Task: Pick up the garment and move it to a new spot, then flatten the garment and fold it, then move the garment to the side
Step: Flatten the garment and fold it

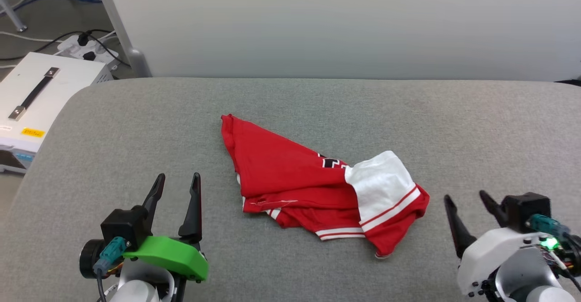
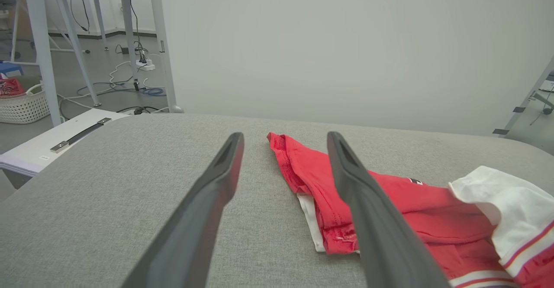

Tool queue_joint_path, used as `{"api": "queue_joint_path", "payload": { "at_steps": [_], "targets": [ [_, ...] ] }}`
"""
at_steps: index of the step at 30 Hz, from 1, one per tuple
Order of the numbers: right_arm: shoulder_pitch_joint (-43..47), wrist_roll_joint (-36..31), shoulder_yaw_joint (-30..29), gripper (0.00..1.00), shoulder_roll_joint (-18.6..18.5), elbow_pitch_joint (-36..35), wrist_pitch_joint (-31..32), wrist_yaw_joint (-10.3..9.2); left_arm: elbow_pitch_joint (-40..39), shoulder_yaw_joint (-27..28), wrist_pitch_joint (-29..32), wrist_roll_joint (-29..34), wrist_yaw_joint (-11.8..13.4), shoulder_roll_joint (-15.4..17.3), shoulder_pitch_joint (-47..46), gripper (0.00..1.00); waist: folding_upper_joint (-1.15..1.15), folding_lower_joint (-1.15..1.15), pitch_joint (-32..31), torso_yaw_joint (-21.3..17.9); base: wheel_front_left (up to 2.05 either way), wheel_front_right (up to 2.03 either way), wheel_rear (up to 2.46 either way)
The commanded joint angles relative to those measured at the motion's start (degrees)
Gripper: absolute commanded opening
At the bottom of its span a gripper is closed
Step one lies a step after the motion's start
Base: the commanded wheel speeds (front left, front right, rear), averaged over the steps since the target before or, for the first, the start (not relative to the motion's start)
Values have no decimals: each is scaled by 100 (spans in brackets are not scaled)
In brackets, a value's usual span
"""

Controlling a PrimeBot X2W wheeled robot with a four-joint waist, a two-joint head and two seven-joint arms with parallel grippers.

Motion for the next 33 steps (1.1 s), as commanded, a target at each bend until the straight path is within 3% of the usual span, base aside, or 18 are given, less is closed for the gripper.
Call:
{"api": "queue_joint_path", "payload": {
  "at_steps": [1,10,22,23,24,25,26,33],
  "targets": [
    [-119,75,147,100,-87,14,241,-5,24,-6,-30,60,-25,-30,-57,100,0,0,84,143,0,0,0],
    [-1082,648,1286,100,-739,296,1839,-5,94,-125,-32,156,-178,-283,-389,100,0,0,500,671,0,0,0],
    [-2419,1053,2500,100,-1312,1622,2567,-5,343,-90,-33,353,-482,-671,-671,100,0,0,866,1034,0,0,0],
    [-2454,1085,2527,97,-1337,1710,2633,-5,357,-72,-33,369,-499,-694,-675,100,0,0,876,1036,0,0,0],
    [-2492,1108,2559,51,-1378,1792,2700,-5,375,-46,-33,386,-519,-720,-676,100,0,0,886,1034,0,0,0],
    [-2517,1151,2569,37,-1407,1851,2756,-5,393,-17,-33,405,-537,-744,-673,100,0,0,891,1027,0,0,0],
    [-2532,1189,2567,0,-1428,1880,2794,-5,406,11,-33,417,-549,-762,-667,100,0,0,894,1013,0,0,0],
    [-2651,1196,2003,0,-1596,1538,2567,-5,512,241,-33,563,-684,-880,-605,100,0,0,810,719,0,0,0]
  ]
}}
